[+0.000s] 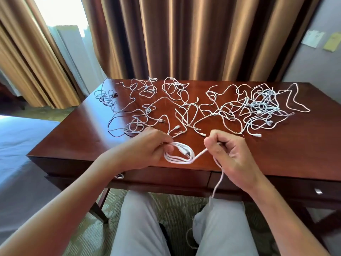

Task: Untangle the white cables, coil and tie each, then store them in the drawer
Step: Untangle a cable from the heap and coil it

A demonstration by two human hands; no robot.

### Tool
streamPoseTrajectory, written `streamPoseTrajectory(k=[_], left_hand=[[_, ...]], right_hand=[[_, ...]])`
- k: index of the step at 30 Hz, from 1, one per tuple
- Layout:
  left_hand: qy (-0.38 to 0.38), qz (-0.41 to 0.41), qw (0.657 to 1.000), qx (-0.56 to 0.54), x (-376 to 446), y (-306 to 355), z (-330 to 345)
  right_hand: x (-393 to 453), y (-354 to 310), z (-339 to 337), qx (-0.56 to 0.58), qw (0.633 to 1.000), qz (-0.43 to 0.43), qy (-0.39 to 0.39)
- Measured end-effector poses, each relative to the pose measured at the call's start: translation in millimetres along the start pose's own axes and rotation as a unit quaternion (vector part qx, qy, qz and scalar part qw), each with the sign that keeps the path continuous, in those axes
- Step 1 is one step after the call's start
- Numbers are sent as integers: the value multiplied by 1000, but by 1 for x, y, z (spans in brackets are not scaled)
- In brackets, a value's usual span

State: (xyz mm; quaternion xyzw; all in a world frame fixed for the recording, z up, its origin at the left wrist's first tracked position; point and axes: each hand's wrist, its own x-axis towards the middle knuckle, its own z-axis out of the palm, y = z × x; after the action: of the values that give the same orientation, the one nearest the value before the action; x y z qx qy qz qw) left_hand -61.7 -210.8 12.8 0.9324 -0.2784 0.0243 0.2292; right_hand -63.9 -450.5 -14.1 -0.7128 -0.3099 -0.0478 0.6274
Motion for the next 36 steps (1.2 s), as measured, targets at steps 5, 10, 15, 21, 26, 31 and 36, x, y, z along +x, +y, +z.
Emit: streamPoseTrajectory(k=[5,10,15,21,26,31,36], left_hand=[[-94,-12,969,-230,2,19,14],[-39,-8,891,-451,5,27,38],[-47,-57,803,-592,4,31,55],[2,-95,802,-589,0,22,52],[81,-155,793,-584,5,17,35],[43,-130,879,-457,2,20,26],[77,-122,898,-416,0,16,31]], right_hand=[[16,-12,28,113,993,2,46],[20,-14,55,197,975,34,93],[20,-3,64,157,970,37,182],[21,7,52,0,980,32,198],[21,11,47,-101,978,41,177],[20,13,47,-158,980,44,113],[15,20,44,-139,983,51,108]])
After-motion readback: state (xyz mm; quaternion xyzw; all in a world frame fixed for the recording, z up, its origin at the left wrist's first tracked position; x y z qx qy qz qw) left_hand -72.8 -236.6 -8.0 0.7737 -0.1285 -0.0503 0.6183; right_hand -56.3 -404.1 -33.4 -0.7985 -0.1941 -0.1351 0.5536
